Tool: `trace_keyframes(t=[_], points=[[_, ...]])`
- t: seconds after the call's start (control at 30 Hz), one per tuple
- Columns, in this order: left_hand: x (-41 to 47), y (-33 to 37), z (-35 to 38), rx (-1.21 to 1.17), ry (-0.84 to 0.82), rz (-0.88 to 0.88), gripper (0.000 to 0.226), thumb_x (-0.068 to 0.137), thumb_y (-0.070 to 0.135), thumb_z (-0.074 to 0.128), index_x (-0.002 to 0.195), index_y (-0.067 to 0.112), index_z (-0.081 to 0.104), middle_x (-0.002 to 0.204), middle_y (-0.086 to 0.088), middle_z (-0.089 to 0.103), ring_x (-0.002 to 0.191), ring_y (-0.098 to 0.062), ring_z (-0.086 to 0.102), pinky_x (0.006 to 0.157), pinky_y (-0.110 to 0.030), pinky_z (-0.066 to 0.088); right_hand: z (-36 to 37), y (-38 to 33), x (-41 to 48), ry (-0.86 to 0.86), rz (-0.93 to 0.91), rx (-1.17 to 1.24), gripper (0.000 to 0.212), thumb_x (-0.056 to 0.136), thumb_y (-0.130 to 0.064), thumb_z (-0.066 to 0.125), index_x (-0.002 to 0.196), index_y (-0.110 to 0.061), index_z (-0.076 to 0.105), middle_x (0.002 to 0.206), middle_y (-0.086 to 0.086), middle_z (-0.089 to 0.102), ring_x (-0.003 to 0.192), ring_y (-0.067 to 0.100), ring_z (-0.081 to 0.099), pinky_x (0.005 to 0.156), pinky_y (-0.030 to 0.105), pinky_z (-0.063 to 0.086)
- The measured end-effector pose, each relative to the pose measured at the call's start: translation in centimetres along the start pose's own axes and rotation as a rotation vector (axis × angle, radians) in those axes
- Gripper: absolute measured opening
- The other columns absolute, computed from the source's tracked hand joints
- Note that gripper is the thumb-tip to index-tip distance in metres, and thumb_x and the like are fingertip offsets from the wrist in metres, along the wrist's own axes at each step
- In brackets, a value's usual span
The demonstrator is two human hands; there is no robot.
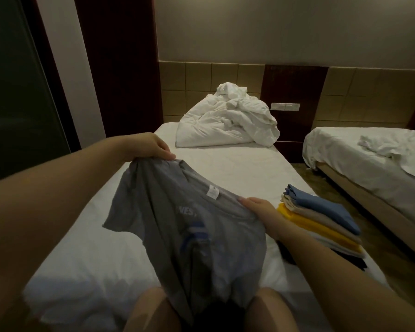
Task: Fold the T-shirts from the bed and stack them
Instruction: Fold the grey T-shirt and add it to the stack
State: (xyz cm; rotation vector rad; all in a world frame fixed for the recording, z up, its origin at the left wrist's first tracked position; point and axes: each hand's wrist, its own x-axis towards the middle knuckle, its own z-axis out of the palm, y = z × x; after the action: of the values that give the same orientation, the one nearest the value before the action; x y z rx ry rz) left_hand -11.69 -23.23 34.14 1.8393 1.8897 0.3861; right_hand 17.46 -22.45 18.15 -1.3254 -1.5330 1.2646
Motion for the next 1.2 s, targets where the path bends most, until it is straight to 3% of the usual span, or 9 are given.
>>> trace_keyframes(t=[0.13,0.23,0.37,0.47,0.63,0.8,0.97,1.07,1.2], points=[[-0.3,-1.6,-0.7,-0.153,-0.024,-0.025,0.027,0.089,0.031,0.057,0.108,0.013,0.066,0.104,-0.005,0.062,0.099,-0.022,0.058,0.092,-0.036,0.048,-0.7,-1.8,0.2,-0.108,0.006,0.274,0.019,0.084,-0.022,0.062,0.091,-0.005,0.056,0.088,0.01,0.057,0.077,0.018,0.056,0.078,0.035,0.048],[-0.9,-2.8,-1.5,-0.166,-0.143,-0.019,0.021,0.089,0.027,0.058,0.107,0.017,0.064,0.11,-0.007,0.061,0.104,-0.026,0.057,0.095,-0.039,0.048,-2.2,-2.7,0.1,-0.265,0.094,0.437,0.039,0.062,-0.003,0.051,0.101,-0.007,0.049,0.1,0.018,0.05,0.084,0.027,0.052,0.069,0.033,0.045],[-0.9,-4.1,-1.4,-0.15,-0.086,-0.027,0.017,0.087,0.025,0.062,0.099,0.015,0.068,0.106,-0.009,0.064,0.1,-0.025,0.059,0.088,-0.036,0.05,-3.0,-3.2,0.4,-0.25,0.108,0.31,0.032,0.084,0.013,0.044,0.105,-0.01,0.053,0.113,0.023,0.053,0.101,0.035,0.055,0.078,0.036,0.052],[-0.8,-4.5,-0.9,-0.14,0.009,-0.021,0.014,0.086,0.027,0.063,0.091,0.016,0.07,0.099,-0.007,0.065,0.094,-0.022,0.059,0.082,-0.033,0.049,-2.5,-3.5,0.3,-0.151,0.029,0.125,0.015,0.09,0.005,0.051,0.09,-0.007,0.06,0.093,0.016,0.062,0.086,0.027,0.061,0.076,0.034,0.054],[-1.1,-4.5,-0.5,-0.159,0.086,0.039,0.014,0.087,0.026,0.062,0.096,0.017,0.069,0.096,-0.001,0.062,0.091,-0.017,0.056,0.08,-0.029,0.044,-1.9,-3.7,0.4,0.167,-0.112,-0.125,0.001,0.085,-0.016,0.065,0.084,-0.017,0.065,0.085,0.003,0.065,0.083,0.019,0.06,0.081,0.036,0.051],[-1.3,-4.5,-0.1,-0.173,0.205,0.119,0.018,0.089,0.026,0.059,0.098,0.014,0.069,0.092,0.002,0.06,0.091,-0.017,0.054,0.08,-0.029,0.041,-1.6,-4.8,0.6,0.341,-0.187,-0.181,0.017,0.087,-0.03,0.063,0.076,-0.018,0.066,0.08,0.004,0.065,0.081,0.019,0.059,0.071,0.031,0.049],[-1.1,-4.2,0.8,-0.315,0.473,0.173,0.021,0.091,0.023,0.056,0.1,0.009,0.069,0.094,-0.003,0.058,0.094,-0.019,0.052,0.081,-0.032,0.041,-0.9,-6.0,0.7,0.394,-0.279,-0.287,0.019,0.092,-0.027,0.056,0.092,-0.011,0.066,0.086,0.002,0.062,0.083,0.016,0.055,0.066,0.026,0.041],[-1.2,-4.1,1.0,-0.316,0.348,0.121,0.021,0.095,0.023,0.05,0.102,0.009,0.064,0.092,-0.002,0.056,0.086,-0.015,0.052,0.083,-0.033,0.042,-0.6,-6.7,0.8,0.441,-0.269,-0.283,0.025,0.098,-0.027,0.045,0.102,-0.007,0.058,0.092,0.003,0.056,0.086,0.018,0.05,0.065,0.026,0.037],[-2.0,-4.3,0.6,-0.352,-0.063,0.02,0.019,0.095,0.019,0.049,0.101,0.008,0.064,0.097,-0.007,0.06,0.088,-0.017,0.058,0.068,-0.023,0.051,-0.7,-7.2,1.0,0.438,-0.292,-0.296,0.018,0.099,-0.026,0.041,0.098,-0.01,0.052,0.092,0.004,0.054,0.085,0.018,0.049,0.065,0.027,0.035]])
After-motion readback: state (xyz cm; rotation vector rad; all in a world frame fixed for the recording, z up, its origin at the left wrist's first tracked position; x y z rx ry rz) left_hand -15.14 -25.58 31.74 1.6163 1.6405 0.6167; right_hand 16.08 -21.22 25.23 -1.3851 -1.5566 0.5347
